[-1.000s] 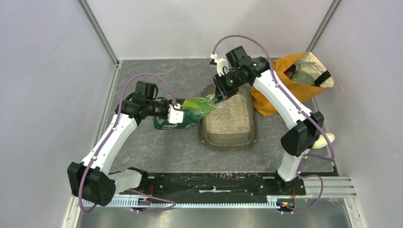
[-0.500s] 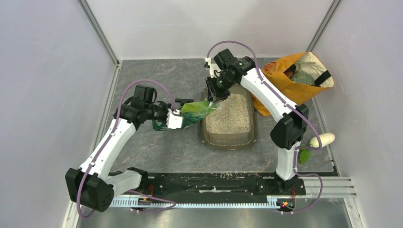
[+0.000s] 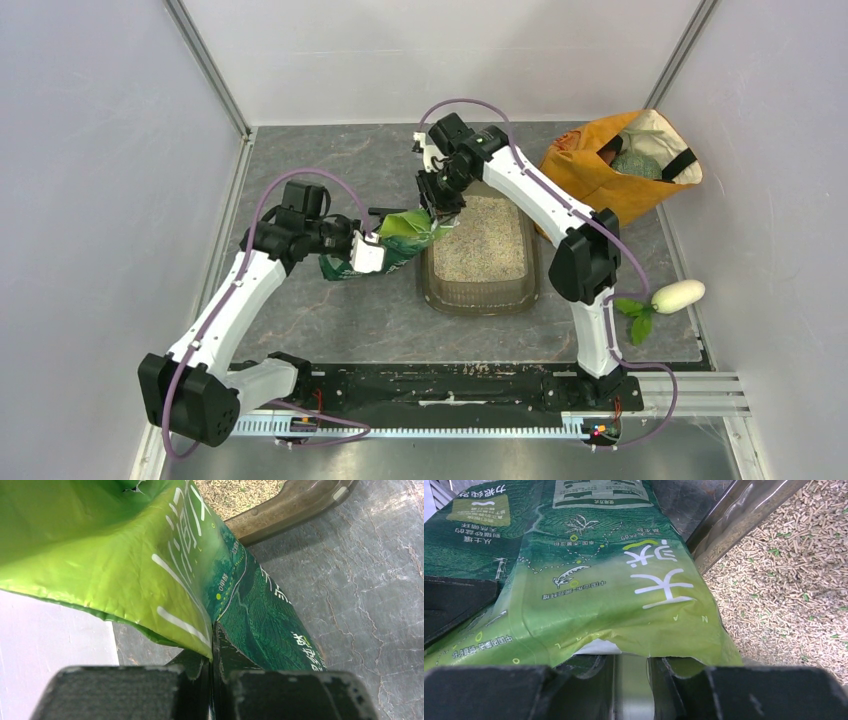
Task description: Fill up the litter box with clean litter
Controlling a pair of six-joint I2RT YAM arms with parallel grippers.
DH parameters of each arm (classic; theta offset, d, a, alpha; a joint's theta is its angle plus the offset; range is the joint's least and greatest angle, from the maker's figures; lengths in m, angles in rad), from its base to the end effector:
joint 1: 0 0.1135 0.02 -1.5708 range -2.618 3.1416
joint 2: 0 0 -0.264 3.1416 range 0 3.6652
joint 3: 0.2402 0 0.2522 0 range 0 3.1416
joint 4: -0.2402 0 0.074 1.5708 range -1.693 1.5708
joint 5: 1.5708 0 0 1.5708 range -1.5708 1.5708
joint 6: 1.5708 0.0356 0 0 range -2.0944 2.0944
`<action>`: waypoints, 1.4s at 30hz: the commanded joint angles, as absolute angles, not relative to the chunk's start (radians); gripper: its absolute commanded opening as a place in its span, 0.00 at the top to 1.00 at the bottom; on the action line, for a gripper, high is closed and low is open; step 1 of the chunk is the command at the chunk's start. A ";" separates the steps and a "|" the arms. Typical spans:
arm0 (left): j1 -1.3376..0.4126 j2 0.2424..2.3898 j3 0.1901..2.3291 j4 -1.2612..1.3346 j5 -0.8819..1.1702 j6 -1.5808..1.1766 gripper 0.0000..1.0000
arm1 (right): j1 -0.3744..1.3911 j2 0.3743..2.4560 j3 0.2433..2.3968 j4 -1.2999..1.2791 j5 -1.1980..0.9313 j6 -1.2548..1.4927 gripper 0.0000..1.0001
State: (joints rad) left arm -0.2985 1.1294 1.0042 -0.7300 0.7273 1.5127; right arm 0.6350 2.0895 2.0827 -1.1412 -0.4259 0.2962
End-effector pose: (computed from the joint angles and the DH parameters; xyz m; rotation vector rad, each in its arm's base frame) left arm 0.2069 -0.0884 0.3052 1.8856 1.0893 -0.2140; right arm 0.3454 0.2728 0.3041 -0.6088 2.7779 0.8226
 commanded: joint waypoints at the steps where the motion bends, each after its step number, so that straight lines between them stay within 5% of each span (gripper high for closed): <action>1: -0.305 1.115 1.005 -0.651 0.782 1.578 0.98 | 0.673 2.156 2.081 -1.146 -0.418 0.296 1.00; 17: -0.304 1.138 0.963 -0.575 0.766 1.531 0.98 | 0.626 2.047 1.835 -0.642 -1.019 0.430 1.00; 31: -0.297 1.129 0.973 -0.565 0.753 1.497 0.98 | 0.535 1.862 1.526 0.046 -1.189 0.931 1.00; 42: -0.281 1.157 0.995 -0.561 0.767 1.516 0.98 | 0.402 1.679 1.319 0.056 -1.204 0.979 1.00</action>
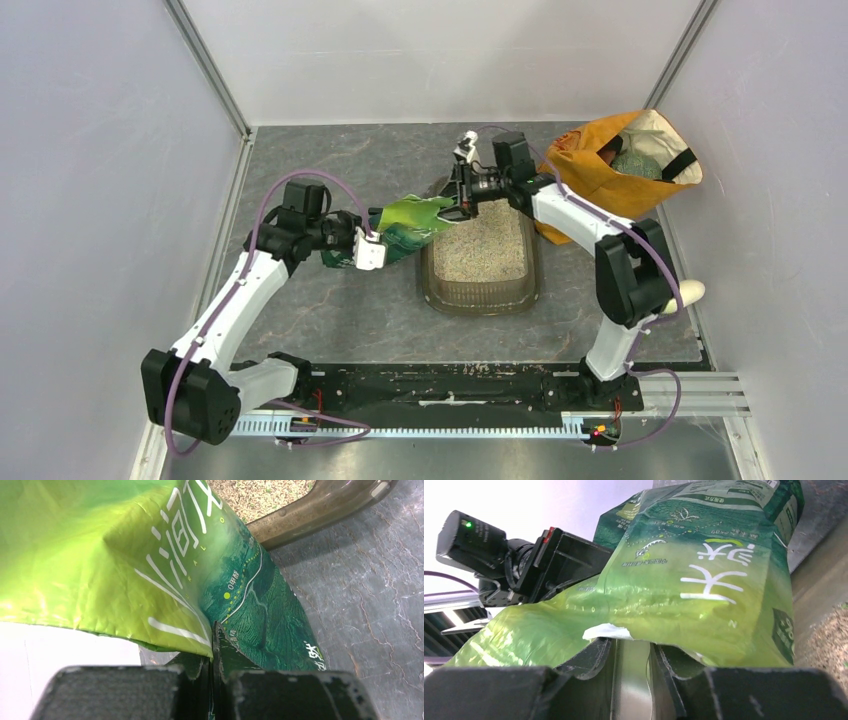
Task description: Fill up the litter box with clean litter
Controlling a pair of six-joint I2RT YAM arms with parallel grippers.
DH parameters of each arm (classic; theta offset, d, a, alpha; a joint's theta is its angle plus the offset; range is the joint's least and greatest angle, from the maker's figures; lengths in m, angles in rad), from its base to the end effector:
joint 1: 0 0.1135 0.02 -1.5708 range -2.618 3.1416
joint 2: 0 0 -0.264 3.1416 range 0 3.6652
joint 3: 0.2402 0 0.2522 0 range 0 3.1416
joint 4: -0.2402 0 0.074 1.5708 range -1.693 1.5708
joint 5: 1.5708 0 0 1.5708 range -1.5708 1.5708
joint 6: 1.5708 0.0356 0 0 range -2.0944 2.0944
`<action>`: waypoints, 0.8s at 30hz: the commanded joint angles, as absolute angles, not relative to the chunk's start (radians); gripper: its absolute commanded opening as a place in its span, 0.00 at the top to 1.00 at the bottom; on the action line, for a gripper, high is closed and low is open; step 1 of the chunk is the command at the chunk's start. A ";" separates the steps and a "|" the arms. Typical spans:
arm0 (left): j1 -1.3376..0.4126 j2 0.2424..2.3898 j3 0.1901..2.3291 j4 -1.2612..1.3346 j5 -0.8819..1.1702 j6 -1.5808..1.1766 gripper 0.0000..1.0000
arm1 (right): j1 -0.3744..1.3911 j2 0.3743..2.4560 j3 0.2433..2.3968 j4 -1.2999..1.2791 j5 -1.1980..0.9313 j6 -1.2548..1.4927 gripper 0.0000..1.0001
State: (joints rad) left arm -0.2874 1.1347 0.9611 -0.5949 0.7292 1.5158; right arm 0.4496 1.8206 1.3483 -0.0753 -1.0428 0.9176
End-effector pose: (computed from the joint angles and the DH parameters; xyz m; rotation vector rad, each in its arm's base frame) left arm 0.2162 -0.0886 0.2997 1.8506 1.0320 -0.1411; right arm 0.3552 0.2055 0.2634 -0.1879 2.4050 1.8366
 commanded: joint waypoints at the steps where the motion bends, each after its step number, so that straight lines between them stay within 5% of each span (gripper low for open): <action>1: -0.281 1.160 0.996 -0.561 0.768 1.522 0.98 | 0.391 1.664 1.303 0.053 -1.206 0.977 1.00; 24: -0.273 1.215 1.031 -0.584 0.769 1.540 0.98 | 0.112 1.544 1.210 -0.404 -1.290 0.605 1.00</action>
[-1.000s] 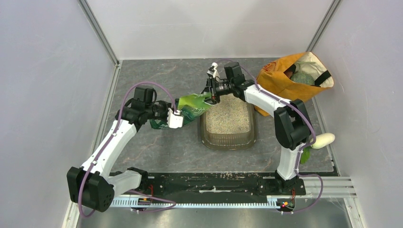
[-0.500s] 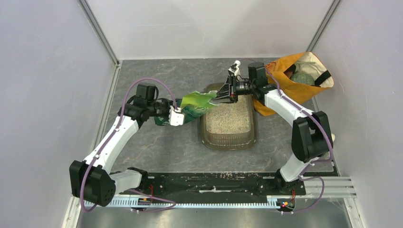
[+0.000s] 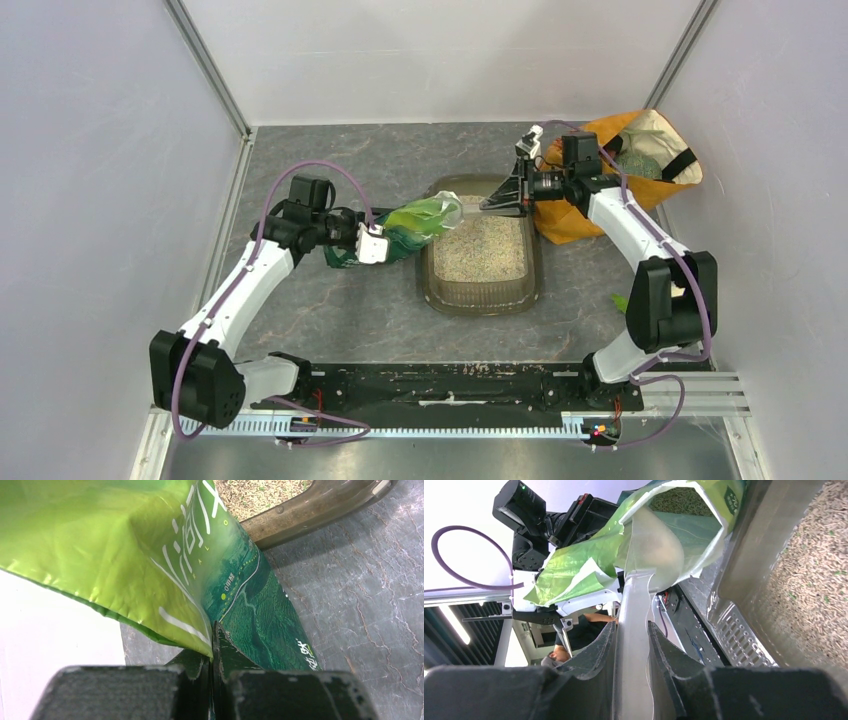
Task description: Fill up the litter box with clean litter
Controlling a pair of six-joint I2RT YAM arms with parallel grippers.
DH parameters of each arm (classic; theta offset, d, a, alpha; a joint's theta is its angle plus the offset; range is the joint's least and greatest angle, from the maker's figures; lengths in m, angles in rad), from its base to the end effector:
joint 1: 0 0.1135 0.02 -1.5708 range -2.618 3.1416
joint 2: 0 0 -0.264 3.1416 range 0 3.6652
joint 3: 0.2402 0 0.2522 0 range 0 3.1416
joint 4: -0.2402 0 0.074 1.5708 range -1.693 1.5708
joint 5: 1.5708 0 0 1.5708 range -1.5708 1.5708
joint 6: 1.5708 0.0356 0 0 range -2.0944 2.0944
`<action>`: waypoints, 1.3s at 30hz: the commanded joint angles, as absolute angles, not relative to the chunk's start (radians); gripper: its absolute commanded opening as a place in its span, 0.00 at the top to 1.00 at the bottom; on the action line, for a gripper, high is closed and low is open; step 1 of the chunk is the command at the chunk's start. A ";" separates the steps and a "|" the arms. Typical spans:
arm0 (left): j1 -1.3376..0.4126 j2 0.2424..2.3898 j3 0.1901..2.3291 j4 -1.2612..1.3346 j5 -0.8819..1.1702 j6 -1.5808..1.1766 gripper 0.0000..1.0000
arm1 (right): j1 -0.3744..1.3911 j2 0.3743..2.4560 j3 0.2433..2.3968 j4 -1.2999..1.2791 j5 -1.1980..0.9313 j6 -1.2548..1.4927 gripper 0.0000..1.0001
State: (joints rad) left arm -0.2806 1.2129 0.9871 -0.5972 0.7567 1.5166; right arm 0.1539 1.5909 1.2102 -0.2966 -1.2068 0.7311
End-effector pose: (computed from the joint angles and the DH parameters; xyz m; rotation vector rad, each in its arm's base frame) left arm 0.2312 -0.0921 0.2912 1.8598 1.0586 -0.2044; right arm 0.3334 0.0854 0.2878 -0.0698 2.3075 1.8149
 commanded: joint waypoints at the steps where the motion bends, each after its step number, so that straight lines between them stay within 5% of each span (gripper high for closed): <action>1: -0.272 1.217 1.031 -0.584 0.768 1.540 0.98 | 0.097 1.543 1.207 -0.426 -1.294 0.584 1.00; 22: -0.265 1.236 1.046 -0.594 0.769 1.540 0.98 | -0.183 1.650 1.420 -1.301 -1.310 -0.209 1.00; 39: -0.265 1.226 1.045 -0.588 0.772 1.537 0.98 | -0.083 1.535 1.532 -1.068 -0.747 -0.074 1.00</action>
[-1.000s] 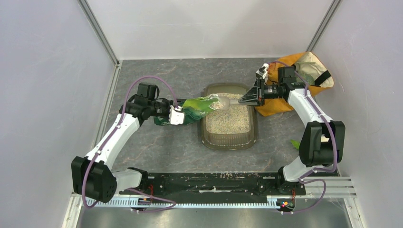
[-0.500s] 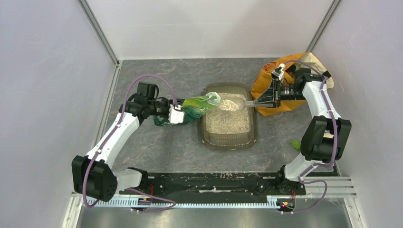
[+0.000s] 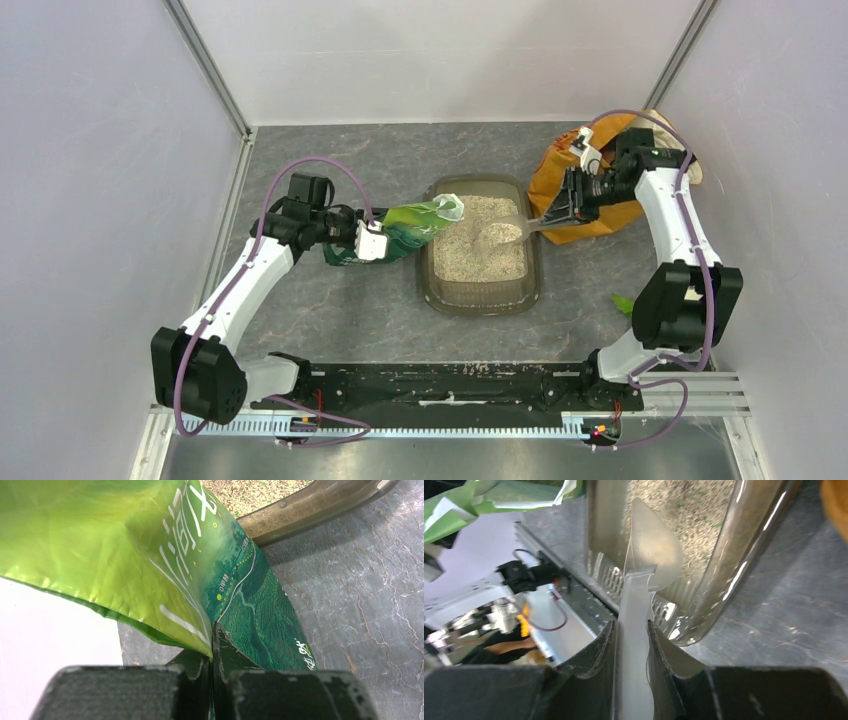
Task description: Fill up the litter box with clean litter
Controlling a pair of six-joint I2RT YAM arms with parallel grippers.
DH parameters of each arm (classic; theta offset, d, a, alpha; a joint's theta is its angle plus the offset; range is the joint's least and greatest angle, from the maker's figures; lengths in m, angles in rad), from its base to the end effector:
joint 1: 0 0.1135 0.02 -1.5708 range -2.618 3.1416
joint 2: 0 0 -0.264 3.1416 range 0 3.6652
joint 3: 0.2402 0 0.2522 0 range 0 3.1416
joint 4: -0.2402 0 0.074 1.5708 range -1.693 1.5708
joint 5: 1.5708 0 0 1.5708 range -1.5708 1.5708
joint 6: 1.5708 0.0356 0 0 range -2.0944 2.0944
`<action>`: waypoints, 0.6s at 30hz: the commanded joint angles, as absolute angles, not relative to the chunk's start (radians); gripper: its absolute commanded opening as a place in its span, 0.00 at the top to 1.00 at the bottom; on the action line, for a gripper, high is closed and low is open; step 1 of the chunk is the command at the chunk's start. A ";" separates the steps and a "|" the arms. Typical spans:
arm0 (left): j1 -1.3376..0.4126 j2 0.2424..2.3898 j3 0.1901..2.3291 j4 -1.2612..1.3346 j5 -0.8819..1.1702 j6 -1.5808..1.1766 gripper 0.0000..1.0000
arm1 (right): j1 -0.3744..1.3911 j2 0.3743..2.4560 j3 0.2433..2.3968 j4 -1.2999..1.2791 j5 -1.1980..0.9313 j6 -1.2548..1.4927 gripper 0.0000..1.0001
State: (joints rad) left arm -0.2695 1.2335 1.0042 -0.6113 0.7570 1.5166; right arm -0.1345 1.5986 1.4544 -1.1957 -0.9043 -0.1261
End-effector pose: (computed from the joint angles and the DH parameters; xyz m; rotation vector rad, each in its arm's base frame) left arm 0.2359 -0.0905 0.2910 1.8589 1.0814 -0.2119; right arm 0.3014 -0.0125 0.3081 -0.1331 2.5546 1.1915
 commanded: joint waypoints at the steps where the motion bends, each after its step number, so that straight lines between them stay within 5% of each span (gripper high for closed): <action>1: -0.265 1.226 1.045 -0.588 0.772 1.537 0.98 | -0.070 1.538 1.546 -1.045 -0.713 -0.070 1.00; 18: -0.265 1.218 1.035 -0.587 0.776 1.546 0.98 | 0.127 1.498 1.636 -1.058 -0.457 -0.300 1.00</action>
